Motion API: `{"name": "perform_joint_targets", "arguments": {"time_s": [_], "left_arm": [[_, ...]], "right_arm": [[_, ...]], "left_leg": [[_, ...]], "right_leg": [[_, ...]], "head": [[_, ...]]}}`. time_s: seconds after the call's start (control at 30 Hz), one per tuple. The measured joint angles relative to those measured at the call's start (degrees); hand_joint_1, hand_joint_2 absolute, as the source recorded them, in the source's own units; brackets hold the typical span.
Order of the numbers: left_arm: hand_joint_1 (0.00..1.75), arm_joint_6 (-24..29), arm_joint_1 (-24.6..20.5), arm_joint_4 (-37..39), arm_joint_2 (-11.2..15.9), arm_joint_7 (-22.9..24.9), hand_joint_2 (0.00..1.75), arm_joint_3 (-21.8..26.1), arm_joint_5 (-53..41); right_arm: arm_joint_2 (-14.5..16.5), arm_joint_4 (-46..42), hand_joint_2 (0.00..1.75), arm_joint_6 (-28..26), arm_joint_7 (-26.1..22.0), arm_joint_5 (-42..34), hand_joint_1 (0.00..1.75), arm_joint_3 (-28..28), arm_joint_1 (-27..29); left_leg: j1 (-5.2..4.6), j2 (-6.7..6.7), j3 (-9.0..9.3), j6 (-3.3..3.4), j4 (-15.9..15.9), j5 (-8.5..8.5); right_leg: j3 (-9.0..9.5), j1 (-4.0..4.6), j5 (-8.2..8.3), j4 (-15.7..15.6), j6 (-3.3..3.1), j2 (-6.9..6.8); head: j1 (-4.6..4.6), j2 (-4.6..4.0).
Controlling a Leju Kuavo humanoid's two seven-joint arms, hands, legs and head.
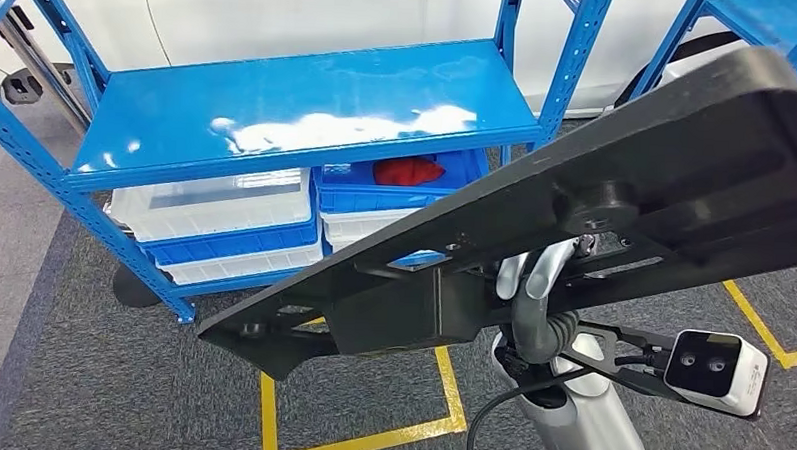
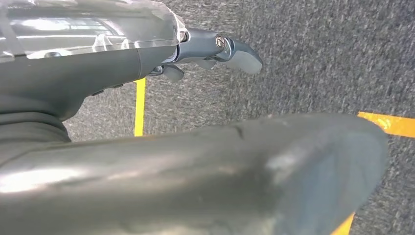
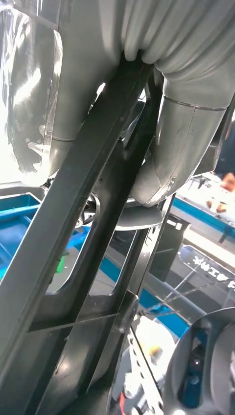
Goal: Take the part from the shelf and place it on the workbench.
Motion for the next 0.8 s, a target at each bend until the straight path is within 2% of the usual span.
{"name": "perform_joint_targets", "arguments": {"time_s": [0.03,0.07,0.13,0.17,0.2,0.23,0.27,0.33,0.37,0.4,0.47,0.53,0.57,0.63,0.67,0.7,0.73,0.77,0.8], "left_arm": [[0.00,0.0,0.1,0.0,0.0,0.1,0.00,0.0,0.0],[0.00,0.1,0.1,0.0,0.1,0.2,0.00,0.1,0.0],[0.00,0.1,0.2,0.0,0.1,0.4,0.00,0.1,0.0],[0.00,0.1,0.4,0.0,0.0,0.6,0.00,0.1,0.0],[0.00,0.0,0.5,0.0,0.0,0.7,0.00,0.1,0.0],[0.00,0.0,0.6,0.0,0.0,0.7,0.00,0.1,0.0],[0.00,0.0,0.7,0.0,0.0,0.7,0.00,0.1,0.0],[0.00,0.0,0.6,0.0,0.0,0.5,0.00,0.1,0.0],[0.00,0.0,0.6,0.0,0.1,0.3,0.00,0.1,0.0],[0.00,0.0,0.6,0.1,0.1,0.1,0.00,0.1,0.0],[0.00,-0.1,0.8,0.1,0.1,-0.3,0.00,0.1,0.0],[0.00,-0.3,0.6,0.1,0.0,-0.8,0.00,0.1,0.0],[0.00,-0.4,0.4,0.1,0.0,-1.0,0.00,0.1,0.0],[0.00,-0.5,0.3,0.1,-0.1,-1.2,0.00,0.1,0.0],[0.00,-0.5,0.3,0.1,-0.1,-1.2,0.00,0.1,0.0],[0.00,-0.5,0.3,0.1,-0.2,-1.3,0.00,0.1,0.0],[0.00,-0.5,0.2,0.1,-0.3,-1.3,0.00,0.1,0.0],[0.00,-0.6,0.2,0.1,-0.3,-1.3,0.00,0.1,0.0],[0.00,-0.7,0.1,0.1,-0.4,-1.3,0.00,0.1,0.0]], "right_arm": [[0.2,-0.1,1.75,0.3,0.0,0.5,1.75,0.0,0.3],[0.4,-0.4,1.75,0.7,0.0,1.3,1.75,-0.1,0.8],[0.7,-1.5,1.75,1.2,0.0,3.5,1.75,-0.5,2.5],[0.8,-2.2,1.75,1.6,0.0,4.8,1.75,-0.9,3.5],[0.9,-2.9,1.75,2.0,0.0,6.0,1.75,-1.3,4.4],[1.0,-3.4,1.75,2.6,0.0,7.0,1.75,-1.7,5.1],[1.1,-3.9,1.75,3.2,0.0,7.6,1.75,-2.2,5.7],[1.3,-4.8,1.75,4.1,0.0,8.5,1.75,-3.1,6.3],[1.4,-5.1,1.75,4.3,0.0,8.8,1.75,-3.4,6.4],[1.5,-5.3,1.75,4.4,0.0,9.1,1.75,-3.6,6.4],[1.5,-5.6,1.75,4.3,0.0,9.9,1.75,-3.8,6.4],[1.4,-5.8,1.75,3.8,0.0,10.7,1.75,-3.8,6.3],[1.4,-5.8,1.75,3.5,0.0,11.0,1.75,-3.7,6.2],[1.3,-5.6,1.75,3.0,0.0,11.3,1.75,-3.7,6.2],[1.2,-5.5,1.75,2.7,0.0,11.4,1.75,-3.7,6.2],[1.1,-5.3,1.75,2.4,0.0,11.4,1.75,-3.7,6.3],[1.0,-5.1,1.75,1.7,0.0,11.4,1.75,-3.7,6.3],[0.8,-4.9,1.75,0.7,0.0,11.4,1.75,-3.7,6.3],[0.7,-4.6,1.75,-0.4,0.0,11.4,1.75,-3.6,6.3]], "left_leg": [[0.08,-0.04,-0.72,-0.28,1.7,-1.40],[0.15,-0.08,-1.95,-0.52,4.8,-3.59],[0.14,-0.09,-4.89,-0.90,12.7,-7.95],[0.14,-0.09,-5.72,-0.96,15.6,-8.95],[0.14,-0.09,-5.59,-0.93,16.3,-8.80],[0.13,-0.11,-4.36,-0.78,14.8,-7.69],[0.11,-0.26,-2.06,-0.51,11.3,-5.94],[0.07,-1.61,2.74,0.25,3.3,-3.77],[0.01,-2.26,4.16,0.58,0.7,-3.34],[-0.11,-2.66,4.71,0.85,-0.4,-3.56],[-0.14,-2.06,4.73,1.29,-1.1,-3.36],[0.12,-1.15,4.80,1.90,-1.8,-3.01],[0.25,-0.70,4.78,2.15,-2.1,-2.82],[0.11,0.15,4.57,2.41,-2.1,-2.74],[0.06,0.62,4.50,2.44,-2.1,-2.74],[0.03,1.10,4.46,2.44,-2.0,-2.76],[0.02,1.56,4.47,2.40,-1.9,-2.80],[0.02,1.99,4.50,2.31,-1.8,-2.89],[-0.02,2.39,4.53,2.16,-1.6,-3.03]], "right_leg": [[-0.23,-0.06,0.38,-0.1,-0.44,-0.06],[-0.54,-0.07,0.71,-0.1,-0.75,-0.10],[-1.31,0.08,1.20,0.0,-1.02,-0.10],[-1.68,0.17,1.37,0.1,-1.04,-0.10],[-1.96,0.24,1.48,0.2,-1.02,-0.09],[-2.14,0.30,1.53,0.4,-1.00,-0.05],[-2.22,0.37,1.55,0.5,-0.95,0.09],[-2.42,0.39,1.64,0.6,-0.64,0.50],[-2.59,0.33,1.76,0.7,-0.34,0.78],[-2.82,0.23,1.91,0.7,0.00,1.07],[-3.17,0.17,2.14,0.7,0.75,1.71],[-4.18,0.19,0.96,2.5,1.36,1.69],[-5.45,0.15,-0.57,5.0,1.62,1.44],[-9.33,-0.07,-4.20,12.7,2.08,1.07],[-11.00,-0.19,-5.24,16.0,2.28,0.99],[-11.79,-0.29,-5.17,17.5,2.43,0.90],[-11.38,-0.36,-3.95,16.6,2.50,0.68],[-9.78,-0.41,-1.87,13.2,2.48,0.17],[-7.66,-0.37,0.21,8.9,2.33,-0.90]], "head": [[0.00,0.00],[0.00,0.00],[-0.01,0.00],[-0.01,0.00],[-0.01,0.00],[-0.01,0.00],[-0.01,0.00],[0.00,0.00],[0.00,0.00],[0.00,0.00],[-0.01,0.00],[0.01,0.00],[0.01,0.00],[0.02,0.00],[0.02,0.00],[0.02,0.00],[0.02,0.00],[0.02,0.00],[0.02,0.00]]}}
